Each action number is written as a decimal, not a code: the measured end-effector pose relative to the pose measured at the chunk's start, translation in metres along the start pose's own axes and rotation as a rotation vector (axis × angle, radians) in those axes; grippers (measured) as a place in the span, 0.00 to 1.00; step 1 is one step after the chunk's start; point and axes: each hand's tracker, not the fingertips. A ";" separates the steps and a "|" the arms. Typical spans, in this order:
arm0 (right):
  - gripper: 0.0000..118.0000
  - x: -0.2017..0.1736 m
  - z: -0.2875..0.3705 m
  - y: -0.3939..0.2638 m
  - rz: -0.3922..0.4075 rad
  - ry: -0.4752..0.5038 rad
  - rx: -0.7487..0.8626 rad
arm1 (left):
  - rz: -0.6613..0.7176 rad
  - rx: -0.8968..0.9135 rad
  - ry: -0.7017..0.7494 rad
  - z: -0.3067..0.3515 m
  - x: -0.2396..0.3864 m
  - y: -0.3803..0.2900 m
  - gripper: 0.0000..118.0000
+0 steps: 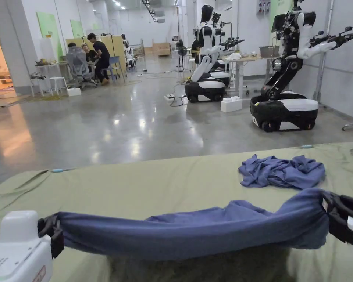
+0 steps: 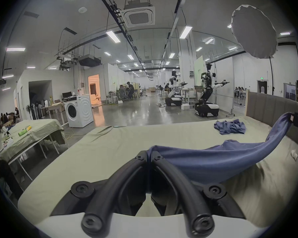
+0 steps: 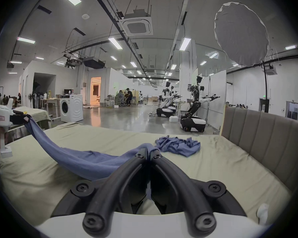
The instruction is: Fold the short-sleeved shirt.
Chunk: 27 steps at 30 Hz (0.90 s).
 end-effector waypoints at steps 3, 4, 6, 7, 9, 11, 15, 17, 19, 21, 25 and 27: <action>0.04 0.004 0.062 -0.016 -0.039 0.023 -0.029 | 0.010 -0.012 -0.034 0.060 -0.008 -0.029 0.01; 0.04 0.004 0.082 -0.020 -0.043 0.028 -0.039 | 0.013 -0.015 -0.034 0.080 -0.009 -0.038 0.01; 0.04 0.002 0.124 -0.029 -0.035 0.040 -0.062 | 0.020 -0.035 -0.034 0.118 -0.016 -0.058 0.01; 0.04 0.001 0.141 -0.036 -0.020 0.052 -0.084 | 0.030 -0.046 -0.034 0.132 -0.019 -0.067 0.01; 0.04 -0.002 0.175 -0.053 0.019 0.081 -0.141 | 0.021 -0.097 -0.051 0.160 -0.023 -0.090 0.01; 0.04 -0.005 0.199 -0.072 0.068 0.105 -0.200 | 0.012 -0.177 -0.077 0.178 -0.026 -0.110 0.01; 0.04 -0.008 0.227 -0.125 0.110 0.112 -0.352 | -0.017 -0.332 -0.147 0.199 -0.023 -0.155 0.01; 0.04 -0.009 0.230 -0.151 0.126 0.097 -0.446 | -0.066 -0.416 -0.170 0.197 -0.017 -0.174 0.01; 0.04 -0.009 0.228 -0.173 0.127 0.084 -0.537 | -0.087 -0.457 -0.196 0.195 -0.014 -0.191 0.03; 0.25 -0.011 0.225 -0.191 0.095 0.069 -0.584 | -0.107 -0.531 -0.208 0.188 -0.008 -0.205 0.30; 0.94 -0.010 0.232 -0.194 0.057 -0.014 -0.559 | -0.013 -0.563 -0.244 0.193 -0.018 -0.203 0.93; 0.99 -0.003 0.253 -0.178 -0.058 0.043 -0.426 | 0.036 -0.448 -0.291 0.219 -0.023 -0.185 1.00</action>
